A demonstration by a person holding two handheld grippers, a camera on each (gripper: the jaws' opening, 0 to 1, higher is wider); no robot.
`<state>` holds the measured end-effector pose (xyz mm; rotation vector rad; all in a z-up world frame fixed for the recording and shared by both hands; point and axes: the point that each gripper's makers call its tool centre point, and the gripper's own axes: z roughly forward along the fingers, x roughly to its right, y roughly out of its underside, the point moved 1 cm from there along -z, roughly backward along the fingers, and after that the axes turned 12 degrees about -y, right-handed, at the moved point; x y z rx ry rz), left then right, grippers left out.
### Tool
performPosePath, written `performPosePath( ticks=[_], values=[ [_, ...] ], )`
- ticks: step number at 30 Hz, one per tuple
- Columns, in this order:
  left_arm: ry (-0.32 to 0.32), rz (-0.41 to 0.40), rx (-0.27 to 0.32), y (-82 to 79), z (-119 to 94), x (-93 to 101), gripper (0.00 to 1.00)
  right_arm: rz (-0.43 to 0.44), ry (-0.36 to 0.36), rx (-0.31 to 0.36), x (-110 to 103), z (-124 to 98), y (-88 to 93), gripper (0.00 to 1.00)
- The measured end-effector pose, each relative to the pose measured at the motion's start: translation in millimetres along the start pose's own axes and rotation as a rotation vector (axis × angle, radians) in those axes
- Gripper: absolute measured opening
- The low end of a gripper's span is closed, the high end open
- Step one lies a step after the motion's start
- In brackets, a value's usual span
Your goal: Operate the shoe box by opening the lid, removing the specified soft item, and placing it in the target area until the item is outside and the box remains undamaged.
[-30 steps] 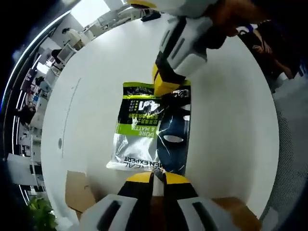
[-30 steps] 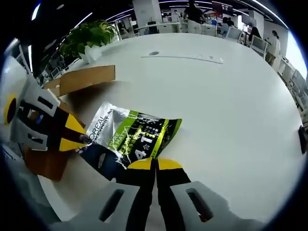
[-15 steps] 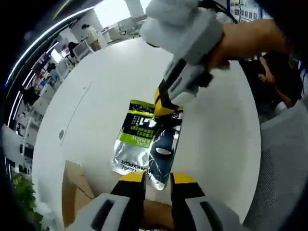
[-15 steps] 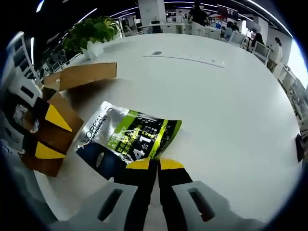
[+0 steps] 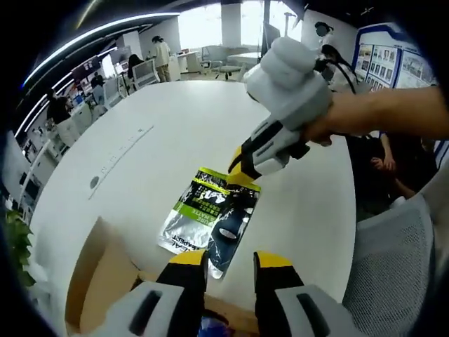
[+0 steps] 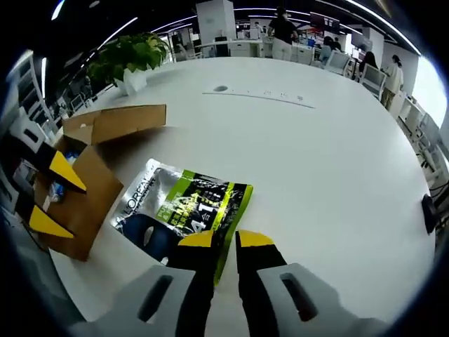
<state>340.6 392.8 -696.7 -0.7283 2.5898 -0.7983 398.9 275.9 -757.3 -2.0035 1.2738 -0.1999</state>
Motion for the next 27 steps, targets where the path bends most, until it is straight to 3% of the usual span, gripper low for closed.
performPosePath(
  ticks=[10, 27],
  values=[
    [-0.031, -0.089, 0.104, -0.8, -33, -16.2, 0.34, -0.022, -0.006, 0.05, -16, -18, -10.5, 0.18],
    [-0.116, -0.216, 0.162, 36.6, -84, -48.6, 0.48, -0.095, -0.052, 0.113, -65, -43, -31.8, 0.28]
  ],
)
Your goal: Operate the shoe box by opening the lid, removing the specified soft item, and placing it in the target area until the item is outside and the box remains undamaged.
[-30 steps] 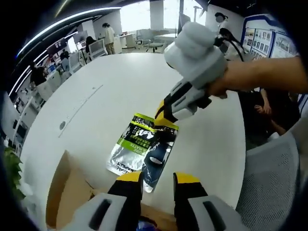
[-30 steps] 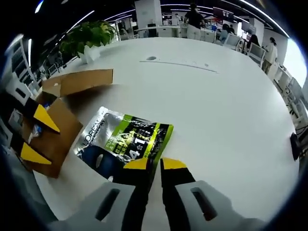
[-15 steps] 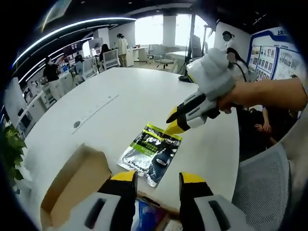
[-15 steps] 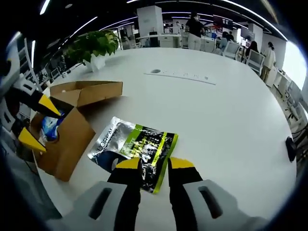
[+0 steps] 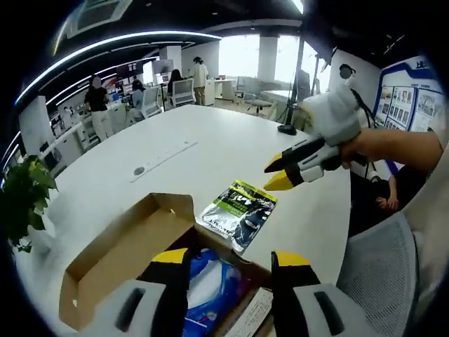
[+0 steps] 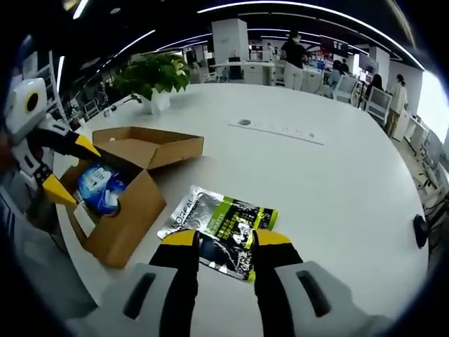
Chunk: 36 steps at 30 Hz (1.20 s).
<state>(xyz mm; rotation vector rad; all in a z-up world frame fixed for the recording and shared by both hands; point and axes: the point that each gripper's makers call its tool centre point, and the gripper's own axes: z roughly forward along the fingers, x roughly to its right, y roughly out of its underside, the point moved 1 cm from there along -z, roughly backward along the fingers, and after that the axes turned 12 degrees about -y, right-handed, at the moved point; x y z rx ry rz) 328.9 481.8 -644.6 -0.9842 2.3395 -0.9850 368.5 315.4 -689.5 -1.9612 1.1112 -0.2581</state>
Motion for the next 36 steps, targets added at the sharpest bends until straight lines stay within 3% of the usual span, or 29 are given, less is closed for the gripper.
performPosePath(
  ticks=[14, 18, 36],
  values=[
    [-0.062, -0.09, 0.027, 31.3, -35, -32.3, 0.61, -0.056, -0.062, 0.013, -41, 4, -11.0, 0.34],
    [-0.109, -0.092, 0.069, 38.7, -49, -45.6, 0.61, -0.078, -0.077, 0.009, -50, 8, -12.1, 0.35],
    [-0.227, -0.212, 0.055, 78.7, -87, -86.4, 0.66, -0.15, -0.202, 0.005, -105, 35, -30.7, 0.37]
  ],
)
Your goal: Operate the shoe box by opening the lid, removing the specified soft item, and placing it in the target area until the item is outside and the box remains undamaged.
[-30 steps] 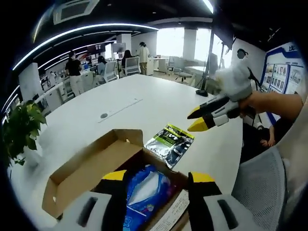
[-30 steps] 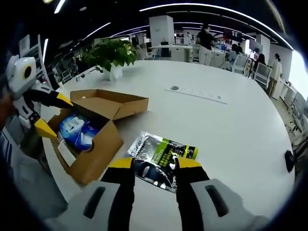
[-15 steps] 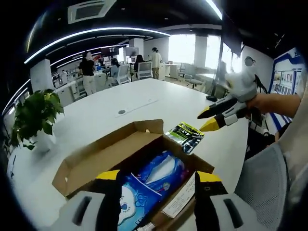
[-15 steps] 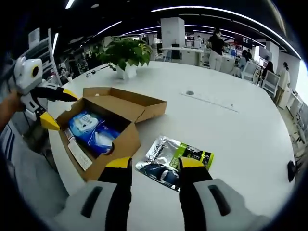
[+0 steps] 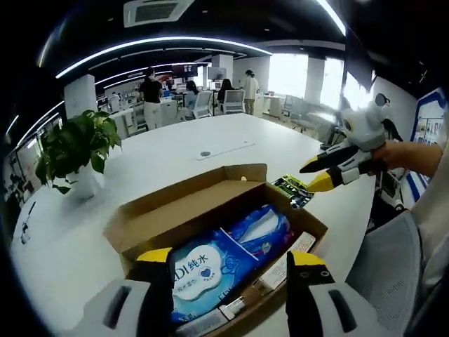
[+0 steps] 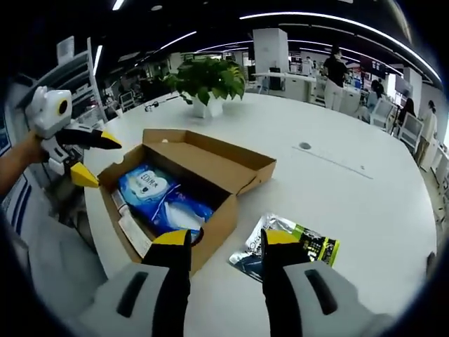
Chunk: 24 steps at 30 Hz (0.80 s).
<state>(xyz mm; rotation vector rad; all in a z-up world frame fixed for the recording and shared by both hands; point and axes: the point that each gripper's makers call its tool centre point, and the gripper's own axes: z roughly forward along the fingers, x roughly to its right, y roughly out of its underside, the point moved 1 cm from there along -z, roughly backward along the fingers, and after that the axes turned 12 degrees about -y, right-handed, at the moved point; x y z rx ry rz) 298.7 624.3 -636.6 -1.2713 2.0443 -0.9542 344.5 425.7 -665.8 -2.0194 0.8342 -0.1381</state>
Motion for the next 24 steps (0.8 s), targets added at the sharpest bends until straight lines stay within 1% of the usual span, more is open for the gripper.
performPosePath(
  ticks=[5, 14, 19, 24],
  values=[
    [-0.034, -0.028, -0.007, 10.2, -8, -14.2, 0.67, -0.021, -0.034, -0.013, -10, 11, -3.4, 0.37],
    [-0.081, -0.06, -0.011, 22.3, -19, -31.3, 0.68, -0.052, -0.108, -0.037, -33, 35, -11.0, 0.37],
    [-0.101, -0.07, -0.013, 28.4, -23, -37.6, 0.7, -0.068, -0.153, -0.056, -45, 51, -13.0, 0.37],
    [-0.104, -0.061, -0.013, 34.1, -26, -40.0, 0.7, -0.074, -0.198, -0.07, -58, 70, -14.6, 0.36]
  ],
)
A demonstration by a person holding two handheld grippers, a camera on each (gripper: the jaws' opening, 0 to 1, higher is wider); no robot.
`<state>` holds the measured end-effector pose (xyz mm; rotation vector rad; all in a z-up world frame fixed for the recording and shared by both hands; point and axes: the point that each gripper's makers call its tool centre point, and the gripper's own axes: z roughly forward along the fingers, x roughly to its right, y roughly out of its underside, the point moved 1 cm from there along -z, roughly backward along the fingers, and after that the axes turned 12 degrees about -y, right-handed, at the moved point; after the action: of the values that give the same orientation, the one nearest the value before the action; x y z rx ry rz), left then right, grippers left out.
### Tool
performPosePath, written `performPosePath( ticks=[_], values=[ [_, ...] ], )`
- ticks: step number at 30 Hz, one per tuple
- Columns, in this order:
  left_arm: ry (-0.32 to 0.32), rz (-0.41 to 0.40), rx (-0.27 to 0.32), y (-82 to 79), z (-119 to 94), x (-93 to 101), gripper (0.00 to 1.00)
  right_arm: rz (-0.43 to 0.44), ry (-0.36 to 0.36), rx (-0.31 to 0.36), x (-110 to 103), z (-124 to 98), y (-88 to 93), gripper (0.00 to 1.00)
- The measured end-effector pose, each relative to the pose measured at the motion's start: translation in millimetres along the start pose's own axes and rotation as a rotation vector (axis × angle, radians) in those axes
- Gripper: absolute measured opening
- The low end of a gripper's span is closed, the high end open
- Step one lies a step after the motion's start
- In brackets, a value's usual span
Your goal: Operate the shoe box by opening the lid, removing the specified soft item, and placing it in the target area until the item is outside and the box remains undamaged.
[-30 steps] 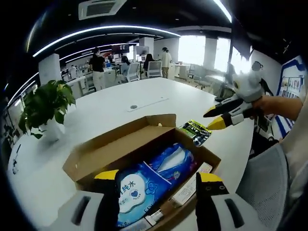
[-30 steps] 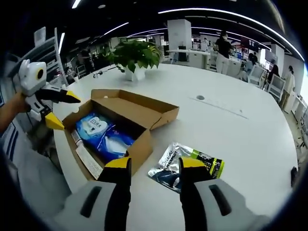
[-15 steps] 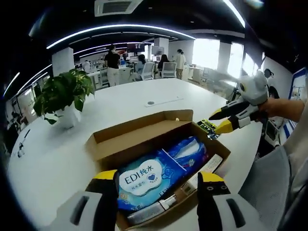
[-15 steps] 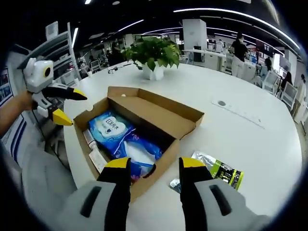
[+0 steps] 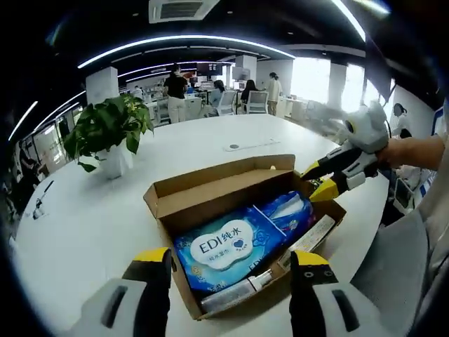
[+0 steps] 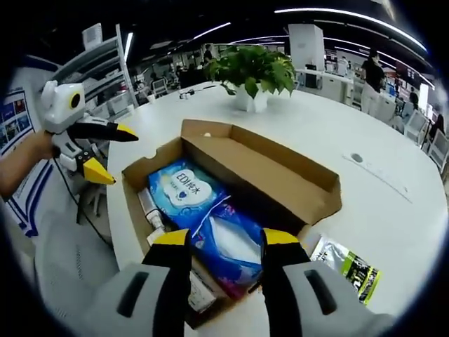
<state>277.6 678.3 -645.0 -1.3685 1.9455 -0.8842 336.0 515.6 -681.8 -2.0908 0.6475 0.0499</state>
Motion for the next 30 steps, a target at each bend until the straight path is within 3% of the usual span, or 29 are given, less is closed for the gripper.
performPosePath(
  ticks=[12, 30],
  values=[
    [-0.002, -0.013, 0.01, 8.4, -4, -7.6, 0.73, 0.002, -0.086, -0.022, -13, 43, -7.6, 0.33],
    [0.005, -0.074, 0.04, 8.5, -6, -16.3, 0.78, 0.09, -0.128, -0.054, -11, 76, -4.0, 0.29]
  ],
)
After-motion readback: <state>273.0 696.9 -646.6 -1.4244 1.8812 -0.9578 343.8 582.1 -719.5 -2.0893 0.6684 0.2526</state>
